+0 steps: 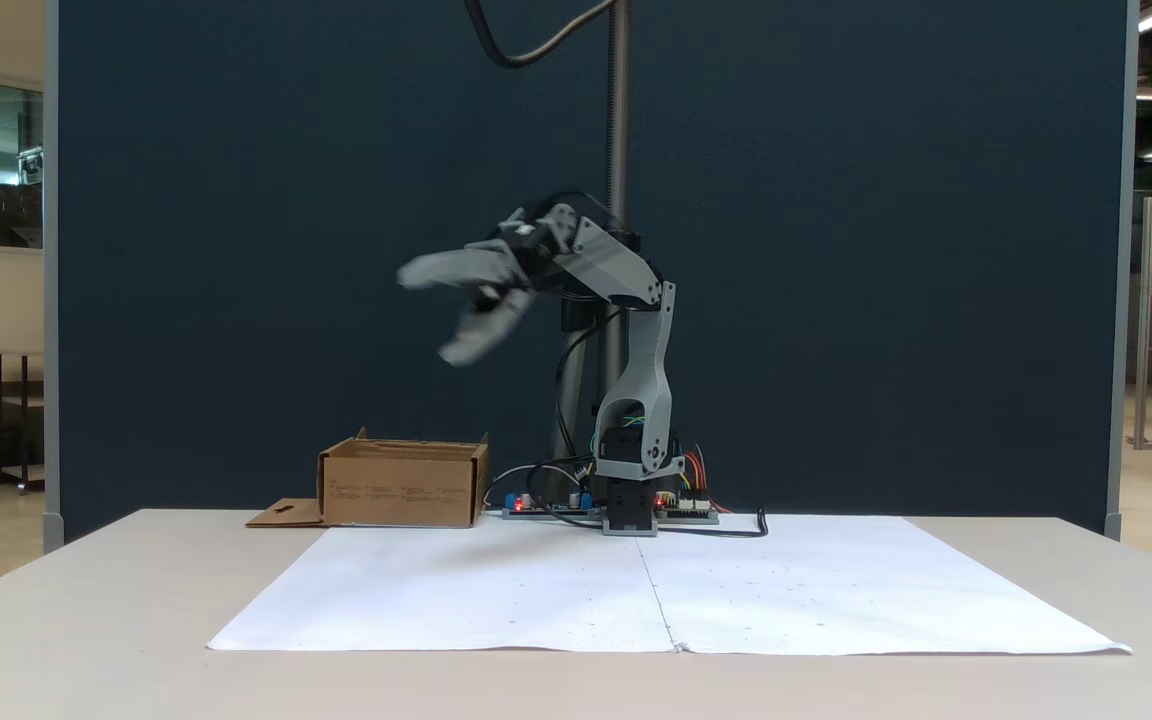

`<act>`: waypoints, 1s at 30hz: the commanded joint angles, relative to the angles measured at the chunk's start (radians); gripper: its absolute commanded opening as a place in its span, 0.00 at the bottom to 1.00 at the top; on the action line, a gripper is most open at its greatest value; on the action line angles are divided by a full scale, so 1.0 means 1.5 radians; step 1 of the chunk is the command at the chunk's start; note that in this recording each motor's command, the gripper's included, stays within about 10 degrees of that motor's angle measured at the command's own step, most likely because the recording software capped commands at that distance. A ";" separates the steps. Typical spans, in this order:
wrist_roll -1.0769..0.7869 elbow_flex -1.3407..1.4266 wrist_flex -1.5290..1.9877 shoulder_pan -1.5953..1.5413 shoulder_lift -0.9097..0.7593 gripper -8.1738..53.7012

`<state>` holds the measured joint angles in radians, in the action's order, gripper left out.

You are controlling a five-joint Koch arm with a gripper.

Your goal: Grasp a green dice and put it in the bin.

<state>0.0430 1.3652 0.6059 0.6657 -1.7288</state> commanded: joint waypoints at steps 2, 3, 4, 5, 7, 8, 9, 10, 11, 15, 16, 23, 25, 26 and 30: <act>0.035 0.037 -0.037 -0.099 -0.042 0.84; 0.035 0.055 -0.041 -0.132 -0.048 0.84; 0.035 0.074 -0.053 -0.163 -0.053 0.85; 0.034 0.094 -0.074 -0.191 -0.057 0.85; 0.019 0.145 -0.130 -0.250 -0.073 0.84; 0.011 0.172 -0.148 -0.275 -0.083 0.84; 0.001 0.197 -0.174 -0.301 -0.092 0.84; -0.006 0.222 -0.199 -0.323 -0.103 0.84; -0.015 0.244 -0.226 -0.347 -0.114 0.84; -0.020 0.335 -0.318 -0.408 -0.169 0.84; -0.021 0.360 -0.340 -0.416 -0.186 0.84; -0.021 0.517 -0.492 -0.426 -0.316 0.85; -0.021 0.585 -0.534 -0.435 -0.346 0.85; -0.021 0.623 -0.554 -0.437 -0.359 0.84; -0.022 0.761 -0.637 -0.442 -0.393 0.83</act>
<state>0.0368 2.5280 -0.2071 0.0015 -2.2442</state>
